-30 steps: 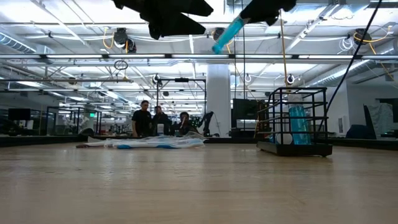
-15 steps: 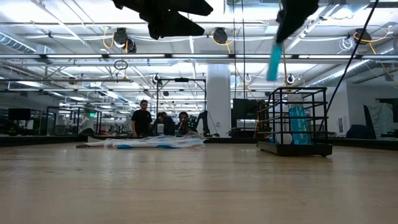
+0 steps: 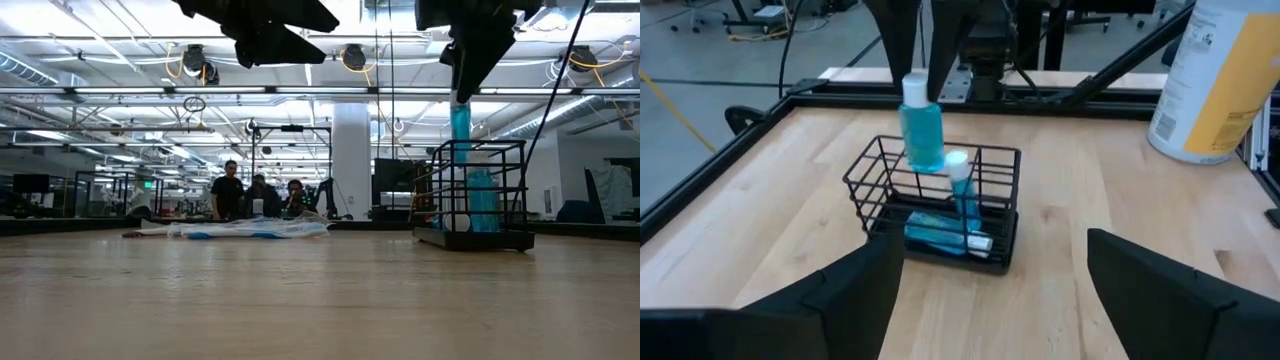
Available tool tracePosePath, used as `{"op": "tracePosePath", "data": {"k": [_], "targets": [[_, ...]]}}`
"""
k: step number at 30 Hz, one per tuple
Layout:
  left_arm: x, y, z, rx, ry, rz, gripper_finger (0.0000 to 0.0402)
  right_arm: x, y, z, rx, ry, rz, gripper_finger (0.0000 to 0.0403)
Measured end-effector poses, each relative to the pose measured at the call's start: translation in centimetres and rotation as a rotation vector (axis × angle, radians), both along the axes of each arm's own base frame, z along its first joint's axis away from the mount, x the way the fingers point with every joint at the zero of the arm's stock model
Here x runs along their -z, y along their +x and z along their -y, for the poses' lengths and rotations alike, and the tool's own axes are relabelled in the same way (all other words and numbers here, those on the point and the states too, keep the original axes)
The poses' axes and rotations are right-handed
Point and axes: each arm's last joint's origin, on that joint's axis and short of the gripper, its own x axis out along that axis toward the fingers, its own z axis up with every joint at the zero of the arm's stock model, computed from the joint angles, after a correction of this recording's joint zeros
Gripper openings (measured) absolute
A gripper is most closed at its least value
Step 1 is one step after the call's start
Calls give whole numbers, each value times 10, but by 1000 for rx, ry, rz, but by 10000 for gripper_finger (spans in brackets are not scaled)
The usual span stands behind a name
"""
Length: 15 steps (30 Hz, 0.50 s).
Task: Pick & Place toothbrushing station
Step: Put the mouthwash into the middle section of the mesh organizer
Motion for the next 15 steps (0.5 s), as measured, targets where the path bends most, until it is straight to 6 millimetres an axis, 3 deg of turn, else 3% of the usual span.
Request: {"op": "tracePosePath", "data": {"k": [15], "targets": [[2,0,0,-6,-14,-11,314,9,-1,-1,30,36,-30,86]]}}
